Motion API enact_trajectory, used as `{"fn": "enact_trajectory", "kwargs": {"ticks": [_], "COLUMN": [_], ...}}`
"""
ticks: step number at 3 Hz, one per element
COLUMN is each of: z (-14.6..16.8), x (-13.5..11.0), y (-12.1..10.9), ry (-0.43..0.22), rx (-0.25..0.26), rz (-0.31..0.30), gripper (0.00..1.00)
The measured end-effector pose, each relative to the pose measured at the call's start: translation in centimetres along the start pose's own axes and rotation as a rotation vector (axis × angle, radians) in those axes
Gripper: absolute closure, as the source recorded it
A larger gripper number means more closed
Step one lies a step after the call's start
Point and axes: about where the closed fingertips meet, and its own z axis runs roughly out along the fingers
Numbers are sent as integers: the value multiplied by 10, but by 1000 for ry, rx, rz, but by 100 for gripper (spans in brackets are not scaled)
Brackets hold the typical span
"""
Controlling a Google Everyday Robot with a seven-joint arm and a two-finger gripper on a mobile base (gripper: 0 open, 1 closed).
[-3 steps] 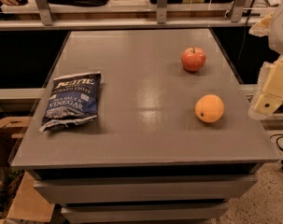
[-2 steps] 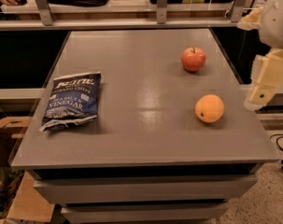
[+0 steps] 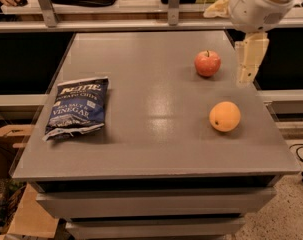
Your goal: Move apple near blue chip bag
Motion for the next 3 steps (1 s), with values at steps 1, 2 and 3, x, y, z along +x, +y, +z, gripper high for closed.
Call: {"fn": "enact_trajectory", "kwargs": {"ticks": [1, 2, 3], "z": [0, 0, 4], "x": [-2, -2, 2], "y": [-4, -4, -12], "ry": [-4, -4, 70], "rx": [9, 11, 46], "rz": [-45, -39, -75], "gripper": [0, 0, 0]}}
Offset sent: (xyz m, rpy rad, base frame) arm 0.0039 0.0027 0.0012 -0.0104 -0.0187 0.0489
